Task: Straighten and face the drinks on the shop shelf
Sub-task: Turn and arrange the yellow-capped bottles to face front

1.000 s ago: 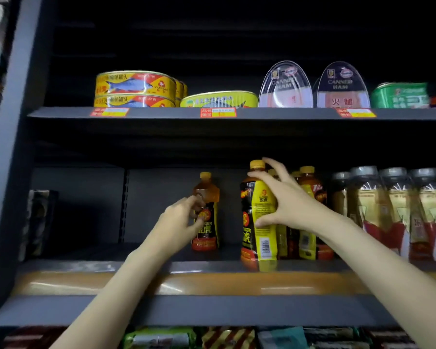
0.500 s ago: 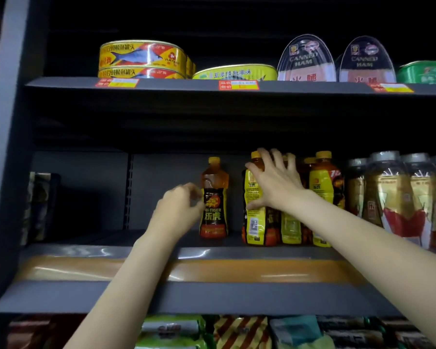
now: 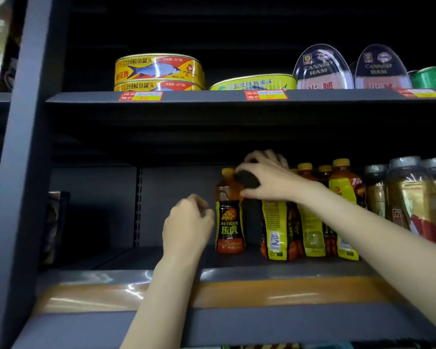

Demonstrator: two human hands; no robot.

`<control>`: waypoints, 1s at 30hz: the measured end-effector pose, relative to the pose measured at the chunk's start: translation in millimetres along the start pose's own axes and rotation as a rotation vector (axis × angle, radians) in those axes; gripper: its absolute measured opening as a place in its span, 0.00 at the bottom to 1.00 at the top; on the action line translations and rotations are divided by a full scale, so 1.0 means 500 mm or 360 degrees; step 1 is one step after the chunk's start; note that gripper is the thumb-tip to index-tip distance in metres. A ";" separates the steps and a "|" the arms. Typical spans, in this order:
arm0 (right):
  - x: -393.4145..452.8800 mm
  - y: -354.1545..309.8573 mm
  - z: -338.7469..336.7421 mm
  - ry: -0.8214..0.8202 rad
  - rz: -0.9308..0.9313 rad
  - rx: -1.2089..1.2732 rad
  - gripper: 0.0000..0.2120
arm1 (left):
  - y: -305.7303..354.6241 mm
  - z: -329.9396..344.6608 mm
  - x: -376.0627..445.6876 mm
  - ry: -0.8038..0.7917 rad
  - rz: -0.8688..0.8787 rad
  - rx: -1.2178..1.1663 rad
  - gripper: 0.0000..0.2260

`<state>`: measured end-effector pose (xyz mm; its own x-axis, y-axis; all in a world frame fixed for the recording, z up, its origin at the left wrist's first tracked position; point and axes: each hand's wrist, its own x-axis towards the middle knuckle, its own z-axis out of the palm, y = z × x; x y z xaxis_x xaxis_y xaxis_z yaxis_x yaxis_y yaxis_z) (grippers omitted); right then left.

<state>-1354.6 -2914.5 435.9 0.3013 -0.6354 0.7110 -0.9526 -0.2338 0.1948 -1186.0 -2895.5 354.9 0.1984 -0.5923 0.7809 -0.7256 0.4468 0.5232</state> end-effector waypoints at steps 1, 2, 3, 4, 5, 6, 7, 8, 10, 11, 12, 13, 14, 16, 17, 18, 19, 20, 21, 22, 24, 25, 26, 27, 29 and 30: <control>-0.015 0.023 -0.005 -0.0120 -0.0034 0.0036 0.32 | 0.002 0.001 0.000 -0.0011 0.0027 -0.0001 0.07; -0.032 0.045 -0.008 -0.0245 -0.0025 0.0071 0.36 | 0.005 0.002 0.000 -0.0024 0.0052 0.0003 0.07; -0.043 0.061 -0.010 -0.0340 -0.0016 0.0085 0.40 | 0.007 0.002 0.002 -0.0038 0.0078 0.0016 0.07; -0.048 0.073 -0.010 -0.0408 -0.0024 0.0066 0.42 | 0.009 0.003 0.001 -0.0062 0.0096 0.0032 0.07; -0.048 0.080 -0.010 -0.0446 -0.0043 0.0020 0.42 | 0.011 0.004 0.000 -0.0089 0.0109 0.0046 0.06; -0.044 0.082 -0.011 -0.0458 -0.0063 -0.0037 0.41 | 0.012 0.004 -0.002 -0.0107 0.0120 0.0055 0.06; -0.037 0.079 -0.014 -0.0459 -0.0082 -0.0109 0.39 | 0.012 0.004 -0.003 -0.0115 0.0123 0.0059 0.06; -0.030 0.071 -0.018 -0.0454 -0.0101 -0.0212 0.38 | 0.012 0.003 -0.003 -0.0111 0.0119 0.0058 0.05; -0.019 0.047 -0.019 -0.0444 -0.0113 -0.0467 0.36 | 0.009 0.002 -0.004 -0.0094 0.0101 0.0047 0.05; -0.014 0.035 -0.015 -0.0442 -0.0084 -0.0575 0.35 | 0.008 0.002 -0.004 -0.0087 0.0093 0.0045 0.04; -0.009 0.025 -0.007 -0.0451 -0.0031 -0.0652 0.34 | 0.007 0.002 -0.004 -0.0084 0.0086 0.0046 0.04; -0.003 0.016 0.004 -0.0459 0.0031 -0.0706 0.34 | 0.006 0.002 -0.003 -0.0086 0.0081 0.0050 0.04; 0.001 0.010 0.015 -0.0454 0.0087 -0.0754 0.33 | 0.005 0.002 -0.003 -0.0087 0.0080 0.0054 0.04; 0.007 0.003 0.033 -0.0417 0.0160 -0.0823 0.32 | 0.004 0.004 -0.002 -0.0093 0.0086 0.0067 0.04; 0.008 0.003 0.040 -0.0399 0.0176 -0.0834 0.31 | 0.004 0.004 -0.002 -0.0094 0.0092 0.0071 0.03; 0.009 0.003 0.045 -0.0379 0.0177 -0.0823 0.31 | 0.004 0.005 -0.001 -0.0091 0.0100 0.0070 0.03; 0.009 0.003 0.049 -0.0355 0.0166 -0.0794 0.31 | 0.004 0.005 -0.001 -0.0085 0.0108 0.0068 0.03; 0.006 0.003 0.048 -0.0318 0.0151 -0.0742 0.31 | 0.003 0.005 0.000 -0.0080 0.0118 0.0066 0.04; -0.002 0.006 0.044 -0.0253 0.0141 -0.0669 0.32 | 0.003 0.005 0.000 -0.0076 0.0130 0.0067 0.04; -0.011 0.013 0.036 -0.0150 0.0140 -0.0583 0.33 | 0.003 0.005 0.000 -0.0070 0.0141 0.0070 0.04; -0.040 0.043 0.008 0.0040 0.0198 -0.0444 0.33 | 0.002 0.006 0.001 -0.0062 0.0158 0.0077 0.04; -0.059 0.064 -0.008 0.0071 0.0259 -0.0406 0.33 | 0.002 0.007 0.001 -0.0063 0.0161 0.0073 0.04; -0.080 0.090 -0.022 0.0055 0.0332 -0.0393 0.33 | 0.002 0.008 0.001 -0.0069 0.0158 0.0069 0.04; -0.102 0.117 -0.030 0.0007 0.0405 -0.0396 0.35 | 0.003 0.008 0.001 -0.0079 0.0151 0.0071 0.04; -0.145 0.161 -0.037 -0.0157 0.0535 -0.0376 0.41 | 0.008 0.008 -0.001 -0.0102 0.0122 0.0094 0.04; -0.160 0.176 -0.033 -0.0240 0.0601 -0.0326 0.44 | 0.009 0.006 0.001 -0.0107 0.0105 0.0101 0.04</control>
<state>-1463.1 -2872.3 407.3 -0.0803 -0.7519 0.6544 -0.9811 0.1756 0.0814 -1191.0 -2895.7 356.4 0.1053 -0.6076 0.7872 -0.7764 0.4444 0.4469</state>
